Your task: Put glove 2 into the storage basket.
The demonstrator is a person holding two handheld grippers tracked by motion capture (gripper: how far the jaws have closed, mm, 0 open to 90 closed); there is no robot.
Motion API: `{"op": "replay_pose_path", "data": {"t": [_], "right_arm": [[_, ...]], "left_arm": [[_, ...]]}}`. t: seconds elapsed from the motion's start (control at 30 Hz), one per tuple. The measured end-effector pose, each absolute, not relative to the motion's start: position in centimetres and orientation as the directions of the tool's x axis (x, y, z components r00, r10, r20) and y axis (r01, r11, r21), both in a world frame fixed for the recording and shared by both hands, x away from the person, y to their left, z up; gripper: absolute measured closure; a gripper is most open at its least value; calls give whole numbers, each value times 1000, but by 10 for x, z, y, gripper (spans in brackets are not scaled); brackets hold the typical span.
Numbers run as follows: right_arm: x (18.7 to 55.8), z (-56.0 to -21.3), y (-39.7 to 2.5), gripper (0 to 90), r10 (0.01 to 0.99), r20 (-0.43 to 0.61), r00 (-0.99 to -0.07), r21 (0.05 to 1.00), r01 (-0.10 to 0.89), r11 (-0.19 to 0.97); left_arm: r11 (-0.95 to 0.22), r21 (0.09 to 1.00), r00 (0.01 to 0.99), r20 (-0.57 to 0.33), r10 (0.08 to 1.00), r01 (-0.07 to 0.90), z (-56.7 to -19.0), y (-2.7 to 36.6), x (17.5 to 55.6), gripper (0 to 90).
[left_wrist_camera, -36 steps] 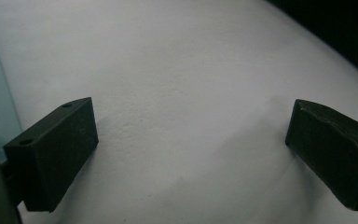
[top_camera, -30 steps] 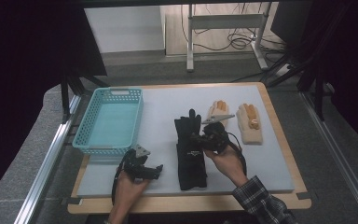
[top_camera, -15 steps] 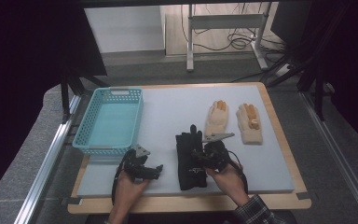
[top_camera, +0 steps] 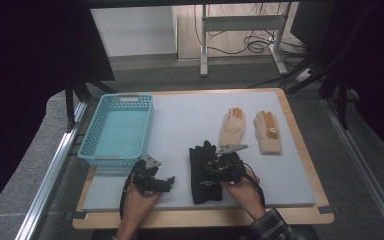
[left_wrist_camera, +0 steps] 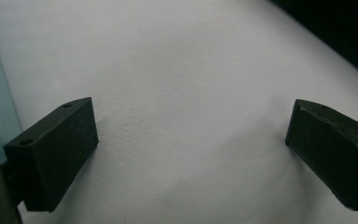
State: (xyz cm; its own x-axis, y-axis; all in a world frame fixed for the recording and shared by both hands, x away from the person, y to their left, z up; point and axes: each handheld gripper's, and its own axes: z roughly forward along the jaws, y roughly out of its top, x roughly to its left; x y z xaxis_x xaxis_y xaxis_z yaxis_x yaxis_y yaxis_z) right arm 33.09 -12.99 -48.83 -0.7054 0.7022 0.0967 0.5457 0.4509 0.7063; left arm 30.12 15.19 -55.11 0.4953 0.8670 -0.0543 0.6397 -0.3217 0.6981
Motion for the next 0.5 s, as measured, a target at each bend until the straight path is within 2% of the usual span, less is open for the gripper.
{"op": "replay_pose_path", "data": {"t": [0.1,0.13,0.17,0.2,0.3,0.5], "right_arm": [[333,-481,-140,569,699,84,-710,723,526,448],[334,-480,-144,596,697,79,-713,723,523,452],[334,-481,-152,701,694,80,-715,716,526,459],[334,-481,-152,701,694,80,-715,716,526,459],[334,-489,-163,840,688,83,-721,699,534,476],[326,-516,-174,872,673,94,-734,668,548,504]], "left_arm": [[-322,698,496,-54,867,640,-551,152,301,24],[-322,698,496,-54,867,640,-551,152,301,25],[-322,698,496,-54,867,640,-551,152,301,24],[-322,698,495,-54,867,640,-551,152,301,24],[-322,698,495,-54,867,640,-551,152,301,24],[-328,695,499,-51,865,640,-551,153,301,24]]}}
